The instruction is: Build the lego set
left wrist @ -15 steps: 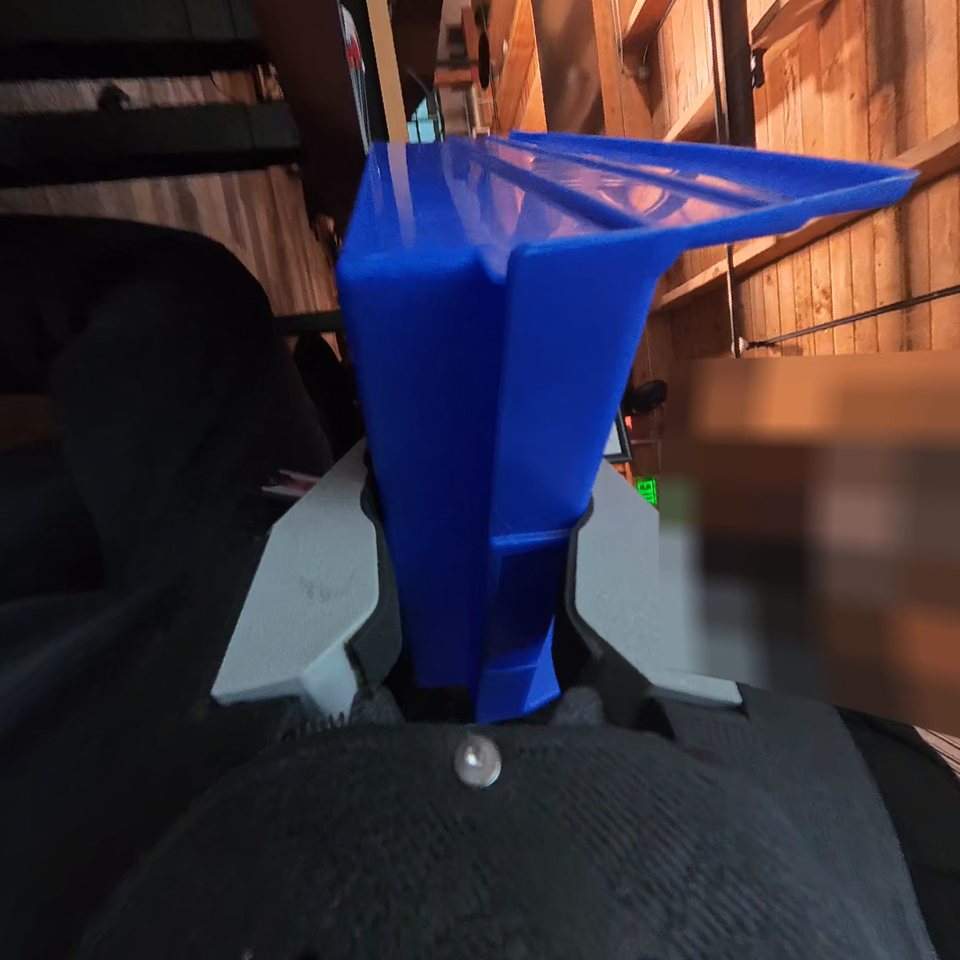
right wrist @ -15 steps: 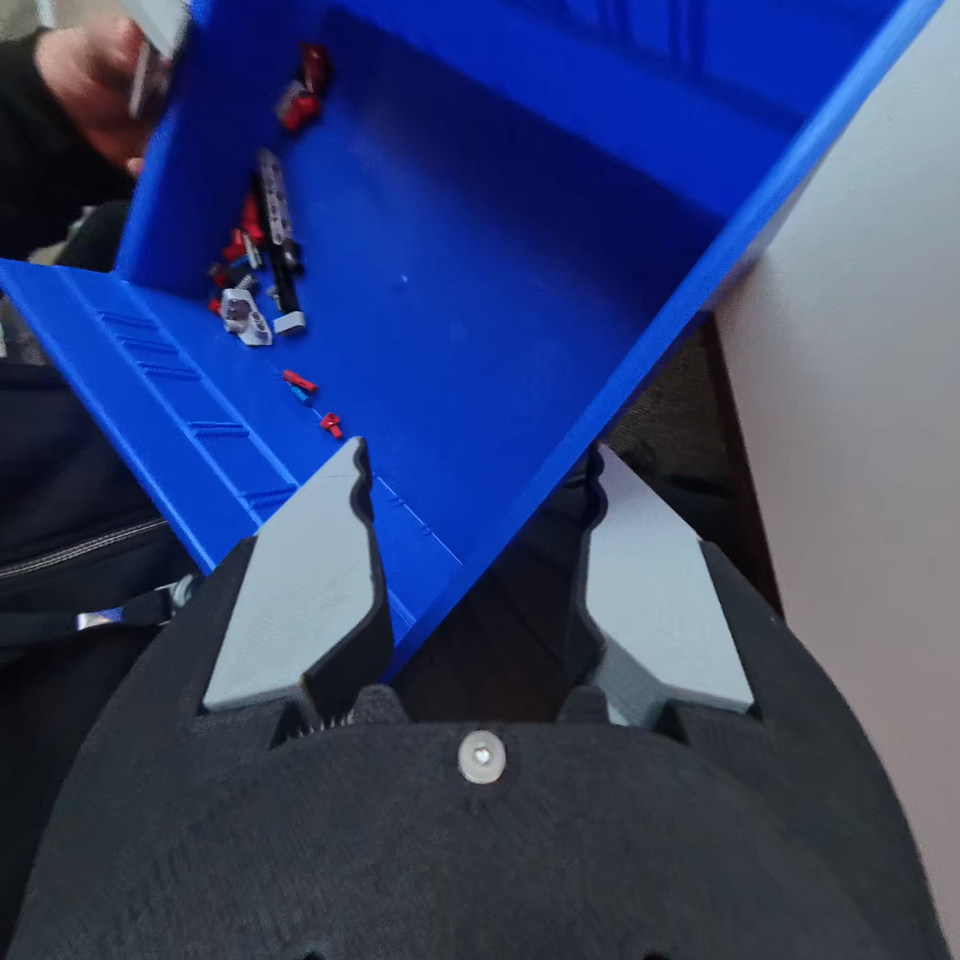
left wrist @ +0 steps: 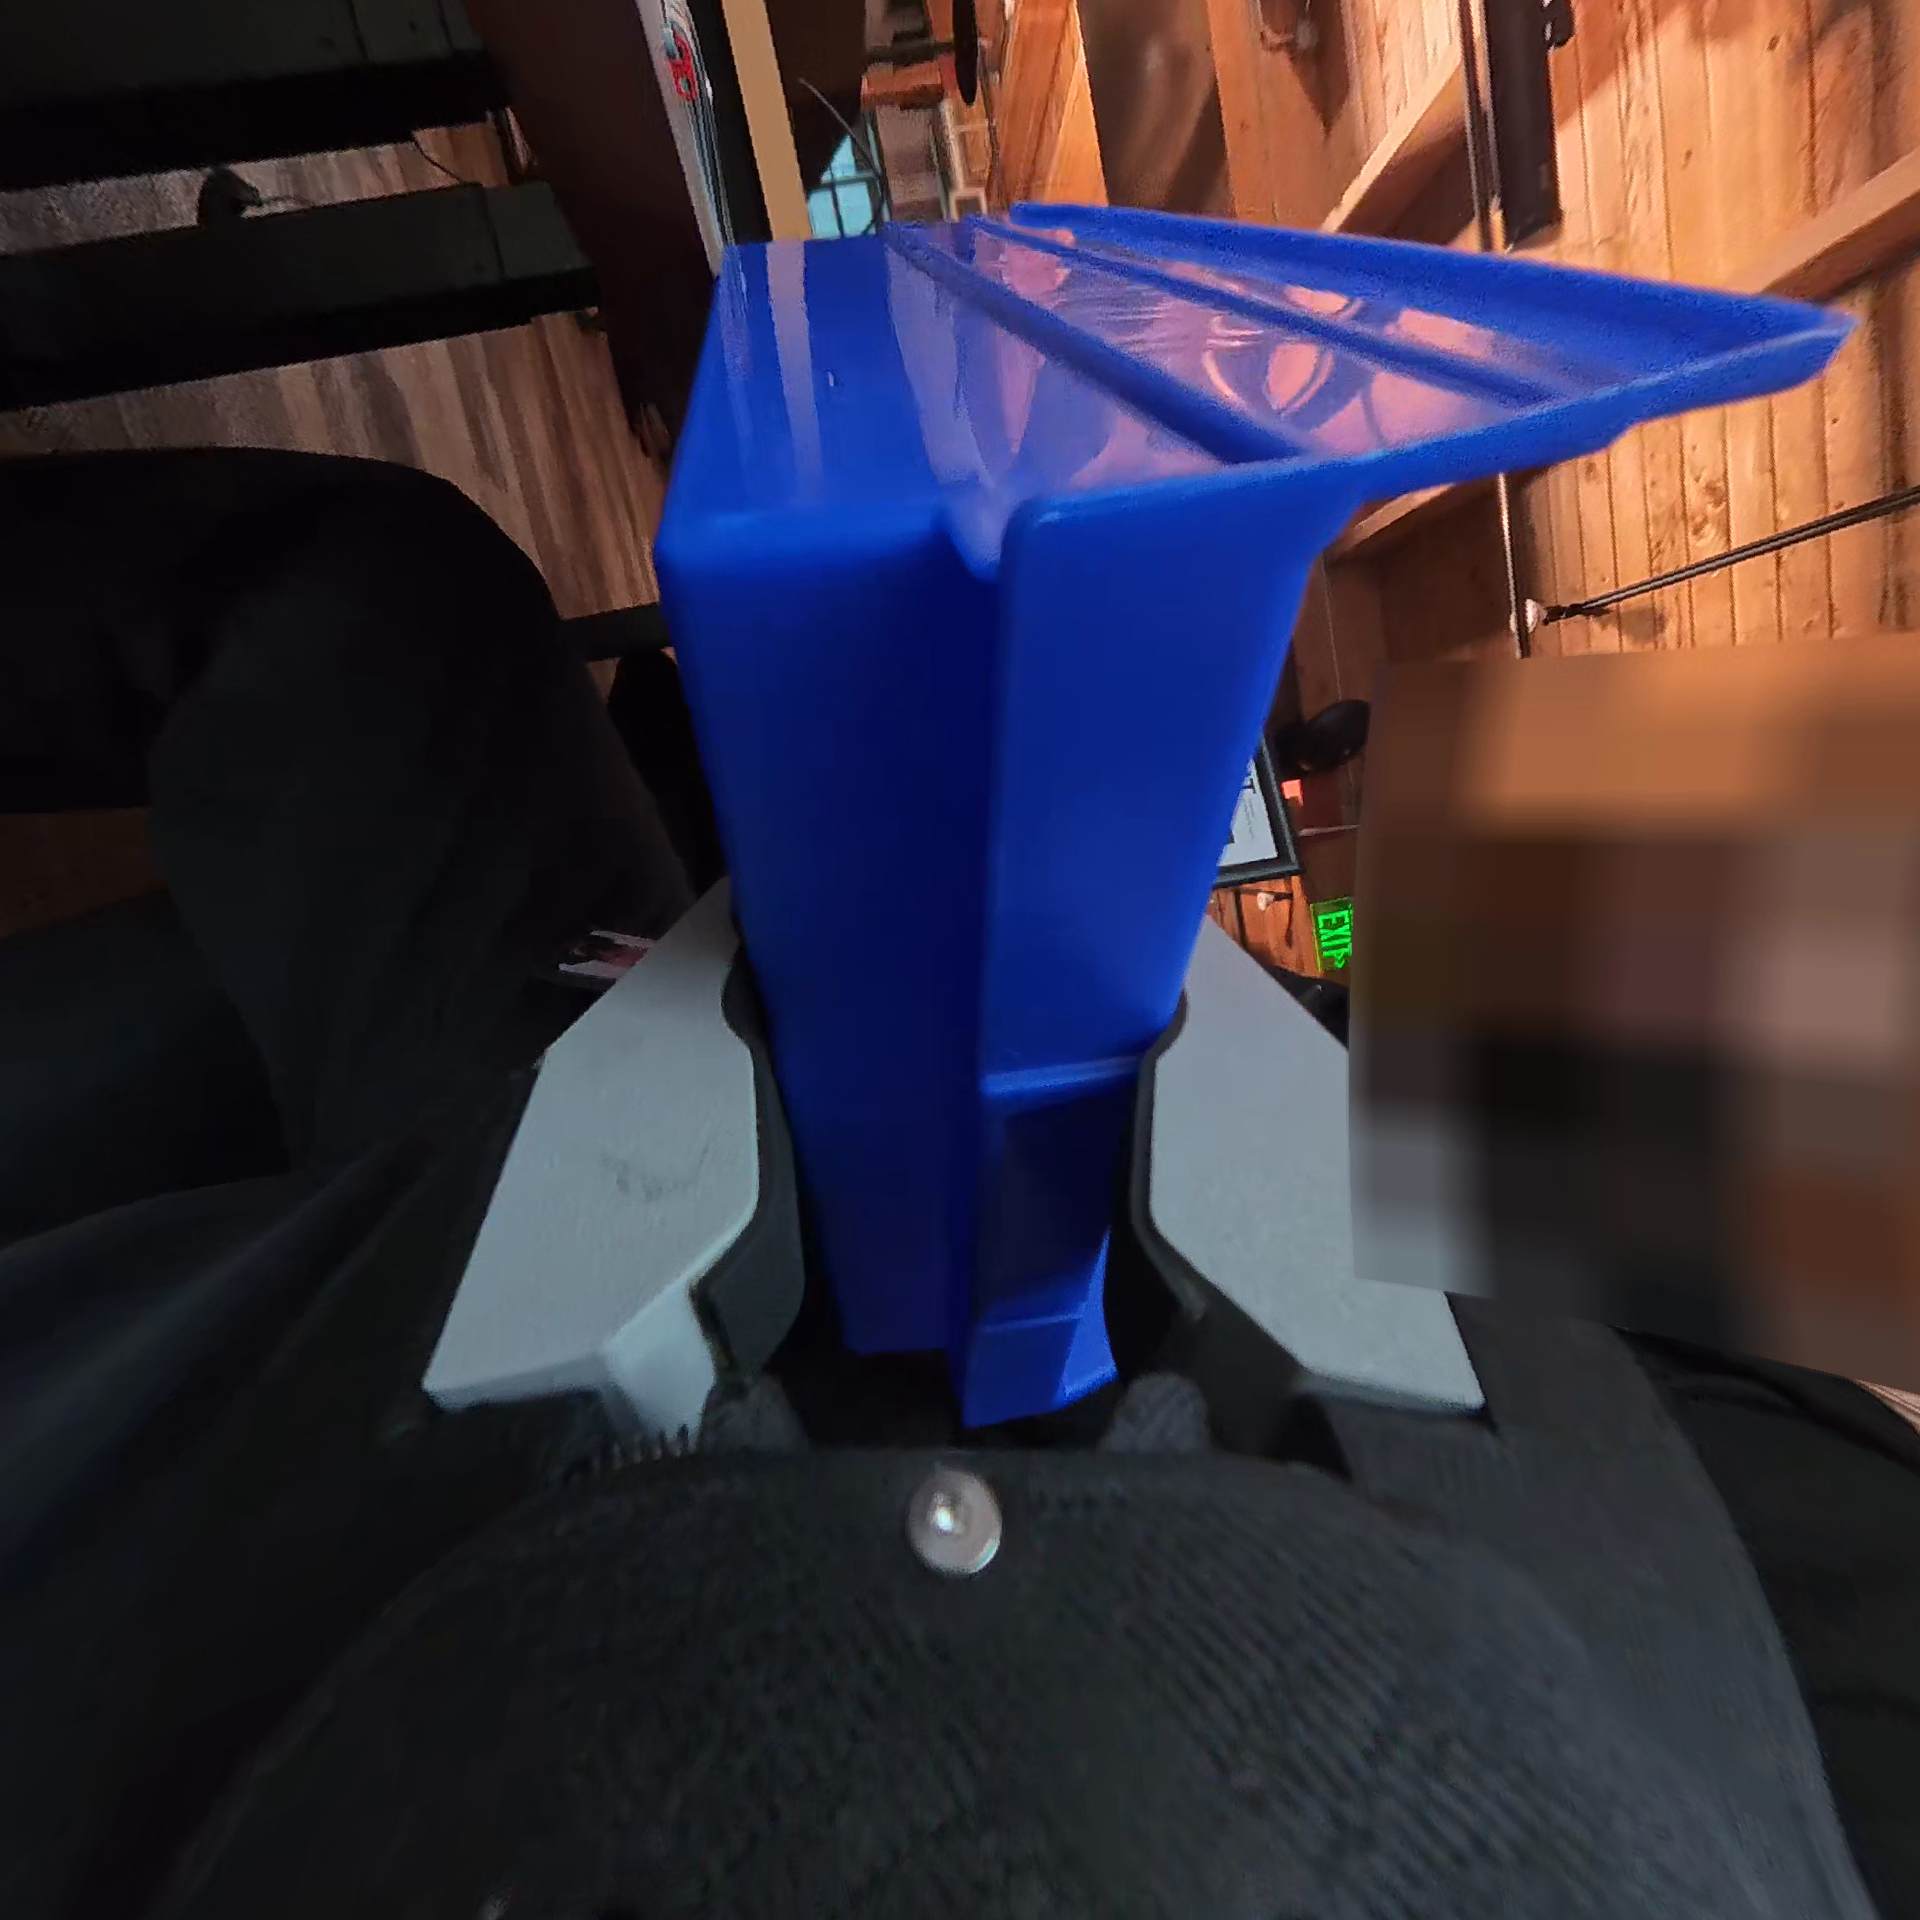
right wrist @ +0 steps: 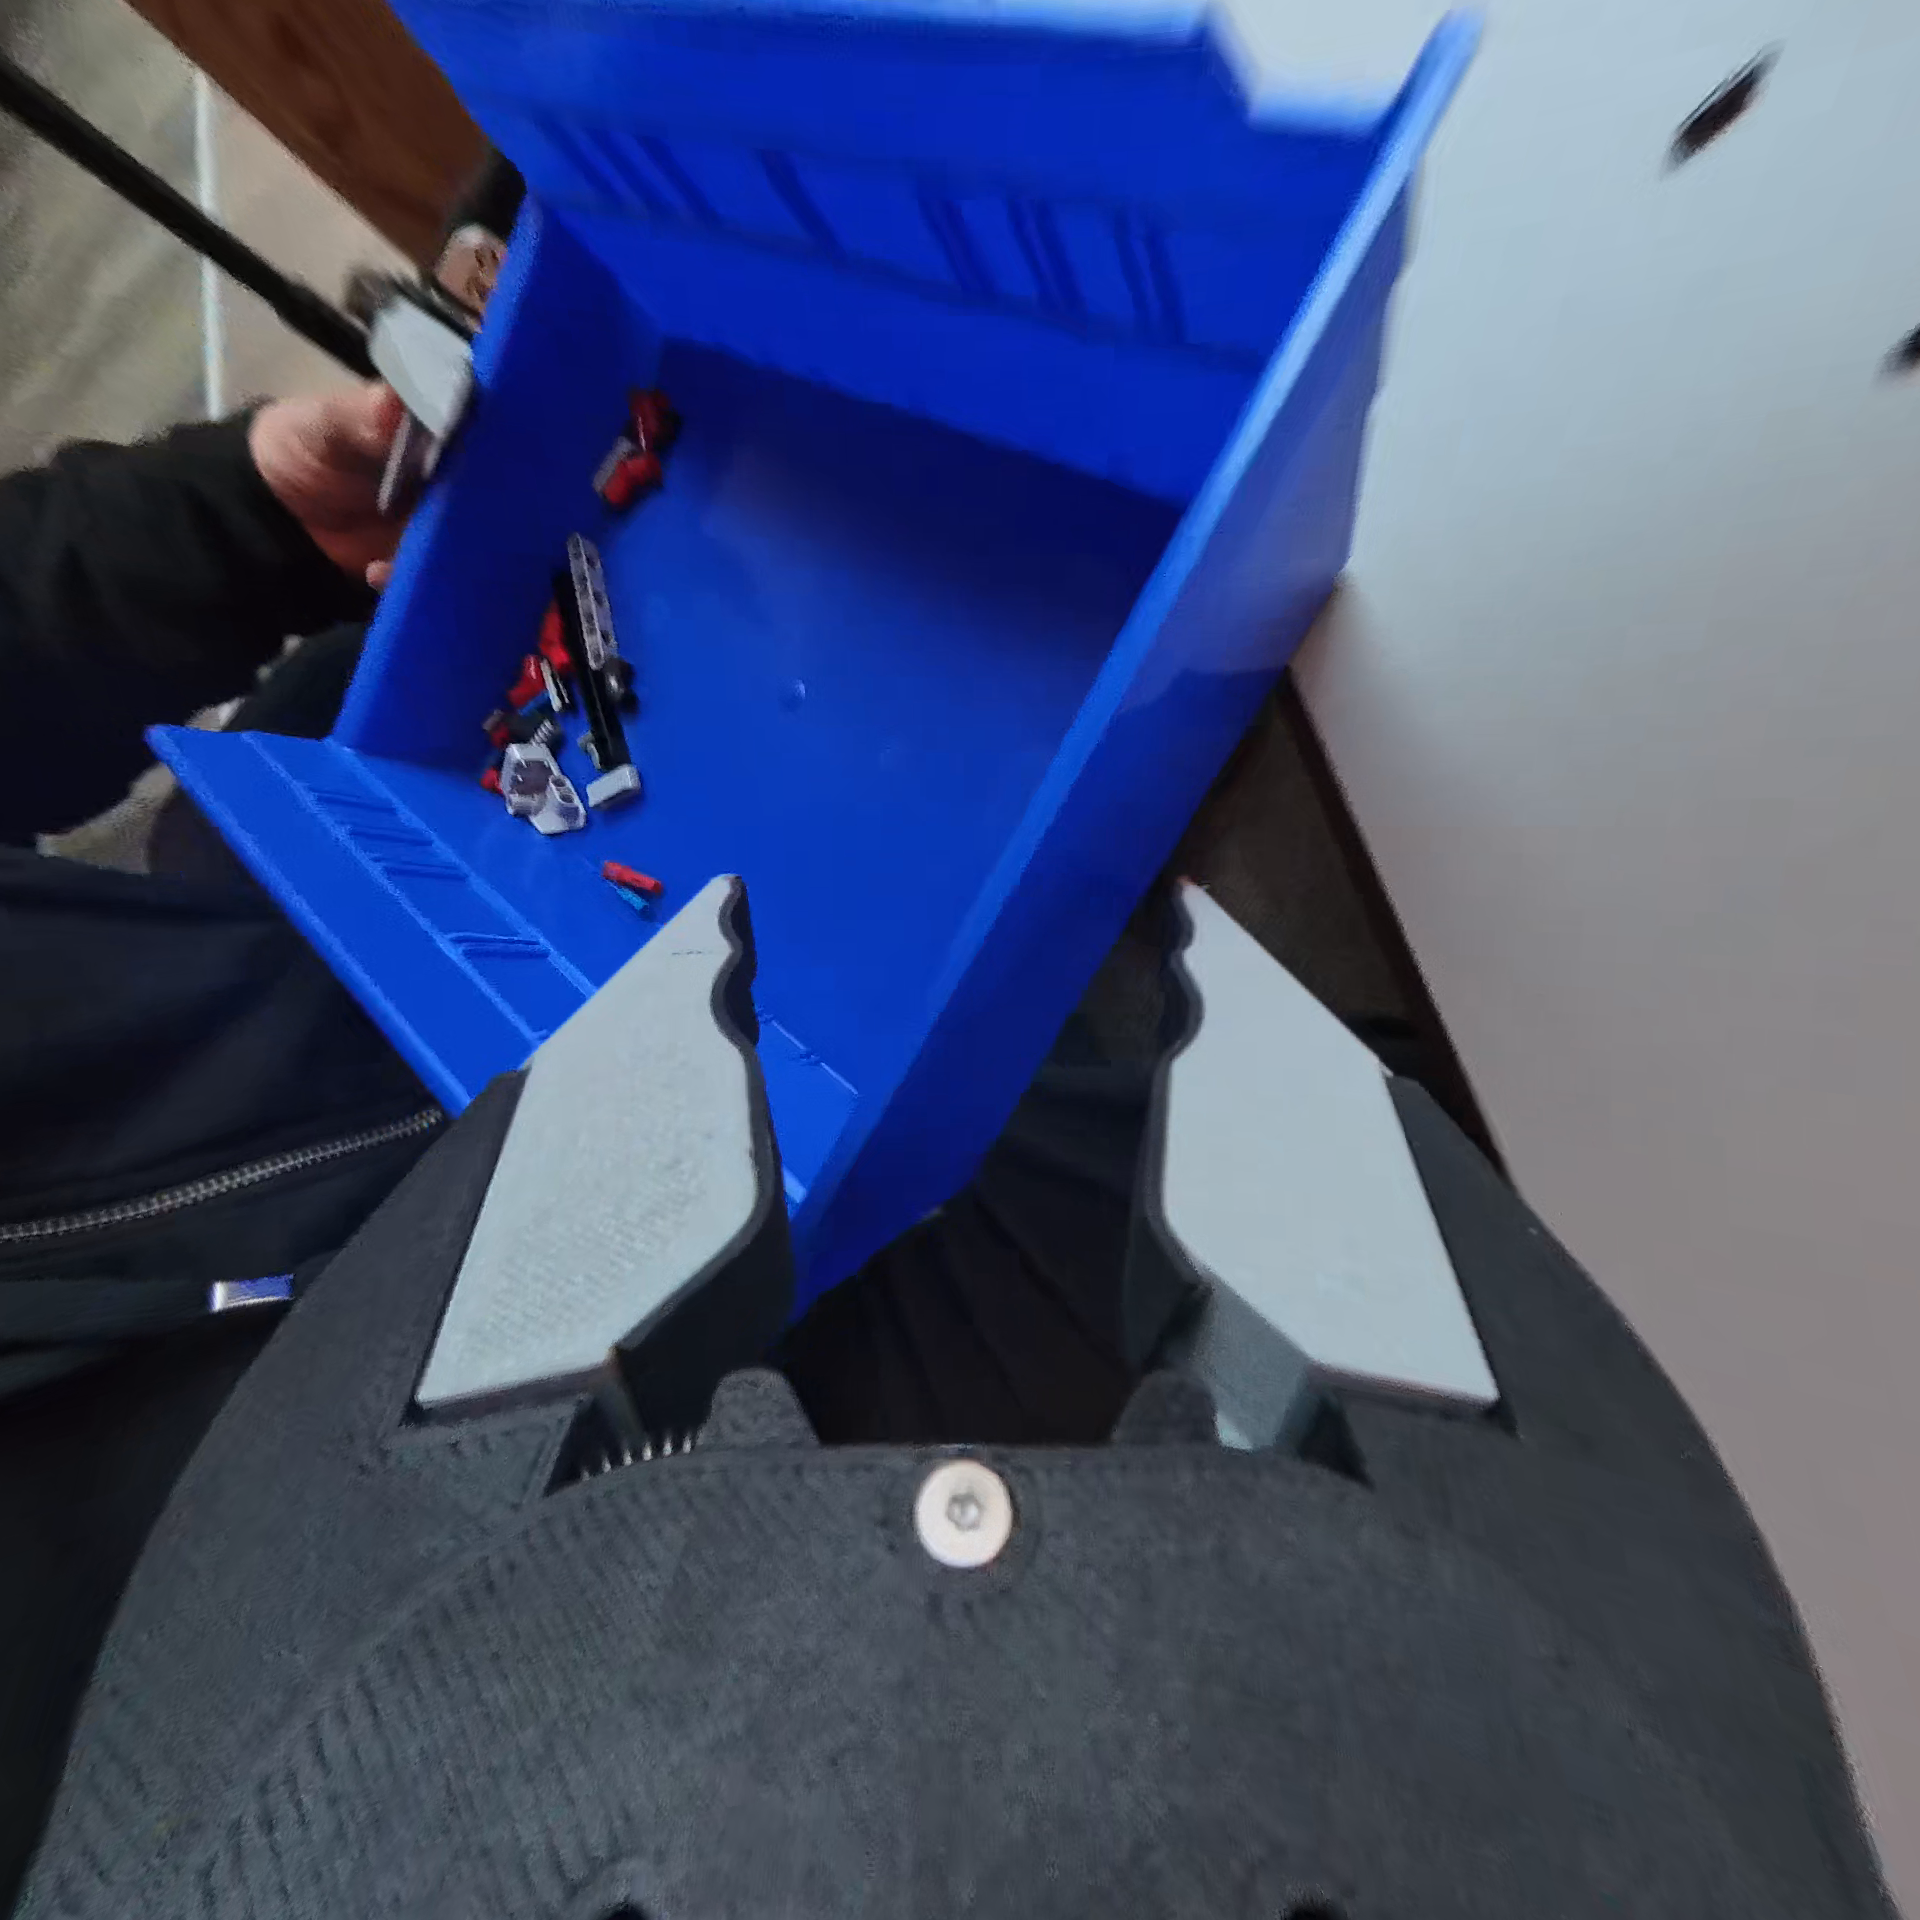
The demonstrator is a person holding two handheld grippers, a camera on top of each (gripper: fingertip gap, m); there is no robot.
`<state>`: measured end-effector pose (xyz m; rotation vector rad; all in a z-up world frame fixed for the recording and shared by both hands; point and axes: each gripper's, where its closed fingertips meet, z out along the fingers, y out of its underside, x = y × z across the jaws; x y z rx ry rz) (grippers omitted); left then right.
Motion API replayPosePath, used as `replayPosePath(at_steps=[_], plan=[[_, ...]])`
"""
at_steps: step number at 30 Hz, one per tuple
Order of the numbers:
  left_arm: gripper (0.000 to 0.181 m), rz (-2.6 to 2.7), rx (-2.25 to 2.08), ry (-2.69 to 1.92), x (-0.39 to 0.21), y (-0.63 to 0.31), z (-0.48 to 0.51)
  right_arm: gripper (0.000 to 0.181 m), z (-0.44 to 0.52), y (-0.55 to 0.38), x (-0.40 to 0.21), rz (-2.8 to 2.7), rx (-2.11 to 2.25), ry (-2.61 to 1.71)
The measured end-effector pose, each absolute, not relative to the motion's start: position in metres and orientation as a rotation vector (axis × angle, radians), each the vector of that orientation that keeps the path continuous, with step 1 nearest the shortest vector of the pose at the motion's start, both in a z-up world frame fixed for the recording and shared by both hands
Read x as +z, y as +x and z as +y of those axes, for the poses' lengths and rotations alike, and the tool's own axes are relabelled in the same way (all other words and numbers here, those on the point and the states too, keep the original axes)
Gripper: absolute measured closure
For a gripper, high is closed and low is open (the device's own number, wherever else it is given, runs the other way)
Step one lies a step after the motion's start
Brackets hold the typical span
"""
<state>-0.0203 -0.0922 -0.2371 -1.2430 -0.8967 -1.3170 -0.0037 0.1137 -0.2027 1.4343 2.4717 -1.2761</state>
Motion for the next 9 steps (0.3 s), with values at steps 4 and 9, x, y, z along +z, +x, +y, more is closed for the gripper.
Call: replayPosePath(at_steps=[4,9], plan=[[0.105,-0.863,-1.339,-1.299,-0.237,-0.024,-0.097,0.098,0.149,-0.010,-0.184,2.442,-1.390,1.547],[0.110,-0.829,-1.462,-1.349,-0.241,-0.019,-0.109,0.099,0.293,-0.038,-0.197,2.666,-1.174,2.087]])
